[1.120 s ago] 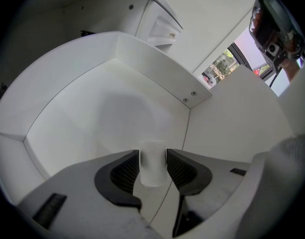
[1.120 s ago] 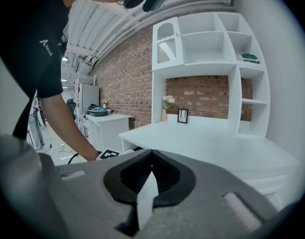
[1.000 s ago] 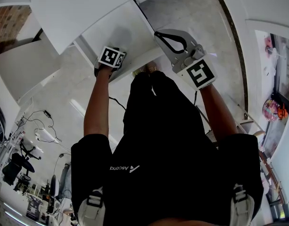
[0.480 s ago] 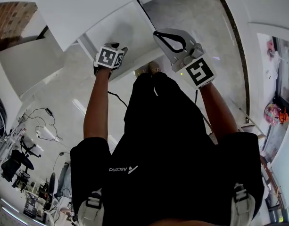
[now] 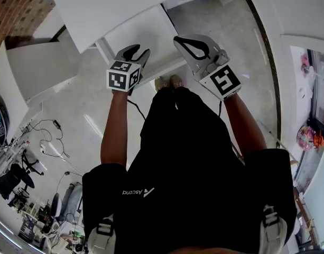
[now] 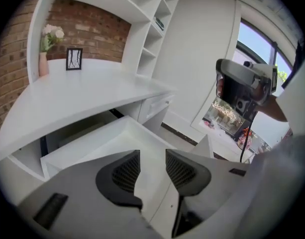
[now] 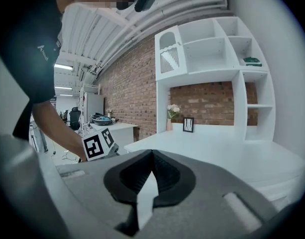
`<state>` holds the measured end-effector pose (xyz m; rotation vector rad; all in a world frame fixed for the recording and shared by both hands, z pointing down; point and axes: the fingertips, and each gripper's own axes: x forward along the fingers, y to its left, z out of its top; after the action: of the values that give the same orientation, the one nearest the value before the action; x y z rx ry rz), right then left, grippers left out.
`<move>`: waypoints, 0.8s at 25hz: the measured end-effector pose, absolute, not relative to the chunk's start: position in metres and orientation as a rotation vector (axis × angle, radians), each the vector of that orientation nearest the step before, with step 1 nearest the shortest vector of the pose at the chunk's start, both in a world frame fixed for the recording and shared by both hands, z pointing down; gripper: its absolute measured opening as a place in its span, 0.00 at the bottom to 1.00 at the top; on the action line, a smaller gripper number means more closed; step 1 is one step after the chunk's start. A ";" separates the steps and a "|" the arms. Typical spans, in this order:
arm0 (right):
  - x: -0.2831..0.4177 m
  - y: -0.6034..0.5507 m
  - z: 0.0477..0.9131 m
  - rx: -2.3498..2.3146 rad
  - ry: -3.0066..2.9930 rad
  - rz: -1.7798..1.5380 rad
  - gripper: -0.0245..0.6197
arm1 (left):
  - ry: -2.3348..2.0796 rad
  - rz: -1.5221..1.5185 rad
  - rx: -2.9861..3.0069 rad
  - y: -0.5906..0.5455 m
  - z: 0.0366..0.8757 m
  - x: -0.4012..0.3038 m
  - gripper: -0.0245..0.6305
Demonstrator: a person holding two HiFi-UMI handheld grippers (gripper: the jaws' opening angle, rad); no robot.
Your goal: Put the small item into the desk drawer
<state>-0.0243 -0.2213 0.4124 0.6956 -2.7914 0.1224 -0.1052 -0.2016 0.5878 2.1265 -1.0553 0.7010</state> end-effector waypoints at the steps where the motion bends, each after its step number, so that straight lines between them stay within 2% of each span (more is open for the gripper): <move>1: -0.025 -0.221 0.409 0.698 -2.798 0.125 0.04 | -1.085 0.663 2.140 -0.202 0.577 -0.106 0.27; 8: -0.026 -0.210 0.388 0.711 -2.853 0.098 0.04 | -1.230 0.386 2.325 -0.194 0.489 -0.097 0.19; 20: -0.036 -0.183 0.334 0.684 -3.000 0.071 0.04 | -1.373 0.055 2.537 -0.173 0.368 -0.085 0.11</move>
<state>-0.0358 -0.1835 0.3345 0.6844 -3.0005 0.0711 -0.0850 -0.1730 0.3681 2.5373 -1.3731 0.0547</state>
